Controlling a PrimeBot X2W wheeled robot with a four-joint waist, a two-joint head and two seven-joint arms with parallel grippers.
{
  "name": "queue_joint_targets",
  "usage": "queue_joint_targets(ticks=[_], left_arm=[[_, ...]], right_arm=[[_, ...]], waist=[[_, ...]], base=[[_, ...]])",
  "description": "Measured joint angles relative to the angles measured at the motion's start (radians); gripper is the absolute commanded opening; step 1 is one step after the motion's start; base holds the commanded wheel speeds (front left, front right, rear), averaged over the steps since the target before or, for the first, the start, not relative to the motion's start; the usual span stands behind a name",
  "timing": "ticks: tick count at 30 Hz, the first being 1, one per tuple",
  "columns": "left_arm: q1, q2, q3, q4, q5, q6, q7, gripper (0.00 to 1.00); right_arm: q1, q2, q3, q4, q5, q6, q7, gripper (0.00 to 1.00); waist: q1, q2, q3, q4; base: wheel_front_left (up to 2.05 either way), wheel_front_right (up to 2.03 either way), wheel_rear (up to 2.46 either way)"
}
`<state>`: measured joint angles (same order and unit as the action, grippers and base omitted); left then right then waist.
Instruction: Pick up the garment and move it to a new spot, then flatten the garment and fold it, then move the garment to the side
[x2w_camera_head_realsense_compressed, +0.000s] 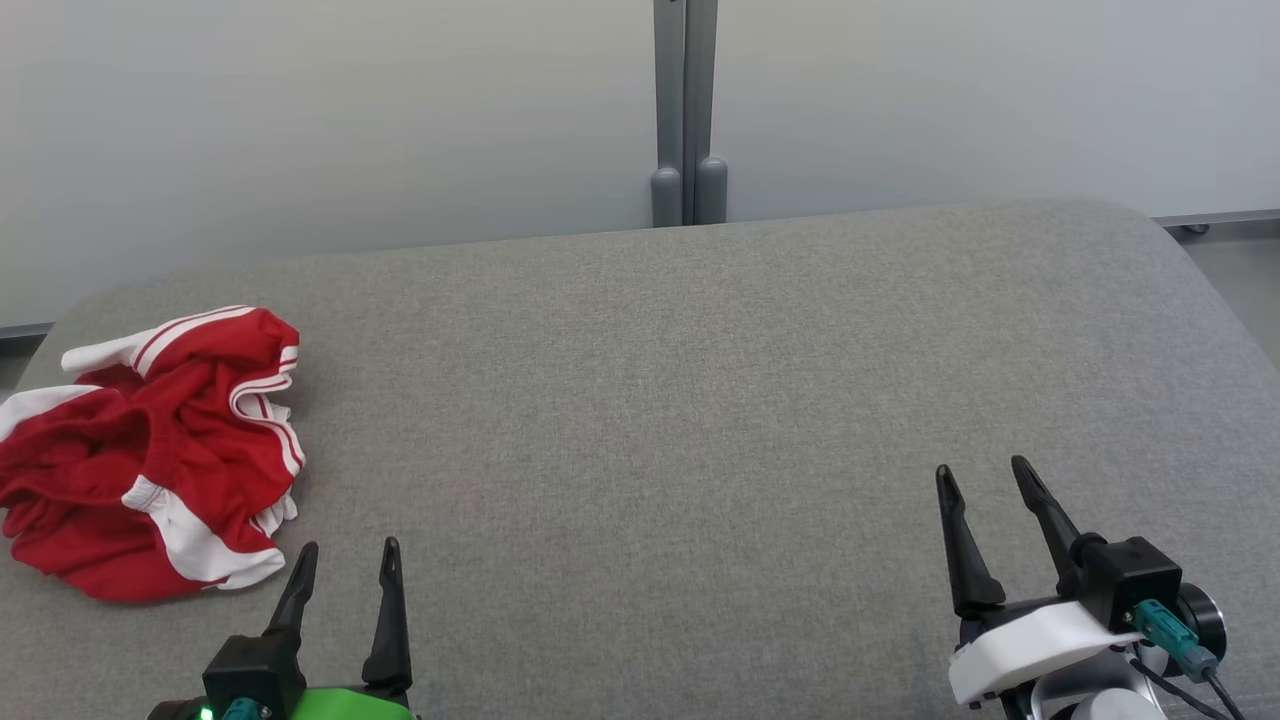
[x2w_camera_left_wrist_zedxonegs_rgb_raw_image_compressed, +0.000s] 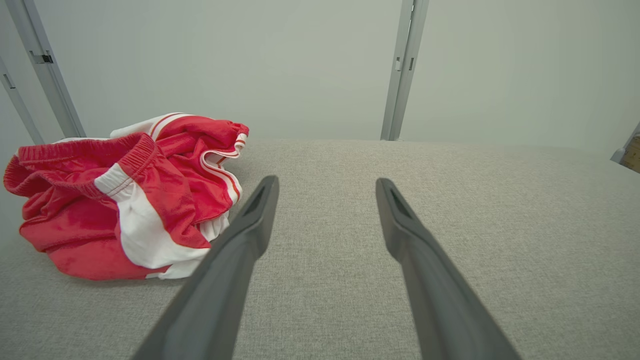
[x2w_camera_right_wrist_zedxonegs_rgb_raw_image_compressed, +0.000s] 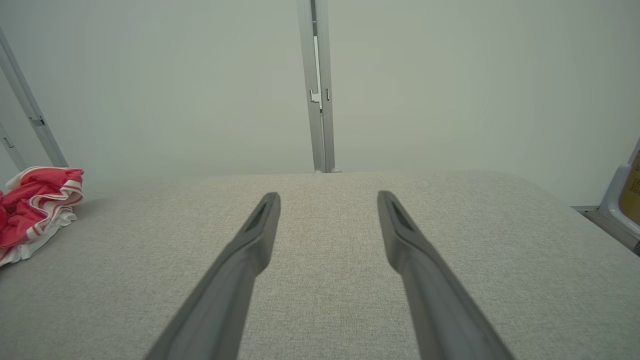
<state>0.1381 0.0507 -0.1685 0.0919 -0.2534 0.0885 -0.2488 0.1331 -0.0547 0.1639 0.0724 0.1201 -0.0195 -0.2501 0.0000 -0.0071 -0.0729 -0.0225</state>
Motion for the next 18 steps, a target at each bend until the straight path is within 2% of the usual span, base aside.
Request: queue_joint_targets(ticks=[18], left_arm=[[0.0,0.0,0.0,0.019,0.003,0.0,0.0,1.0]], right_arm=[[0.0,0.0,-0.008,0.005,0.0,0.0,0.0,1.0]], waist=[[0.0,0.0,0.002,0.002]], base=[[0.0,0.0,0.0]])
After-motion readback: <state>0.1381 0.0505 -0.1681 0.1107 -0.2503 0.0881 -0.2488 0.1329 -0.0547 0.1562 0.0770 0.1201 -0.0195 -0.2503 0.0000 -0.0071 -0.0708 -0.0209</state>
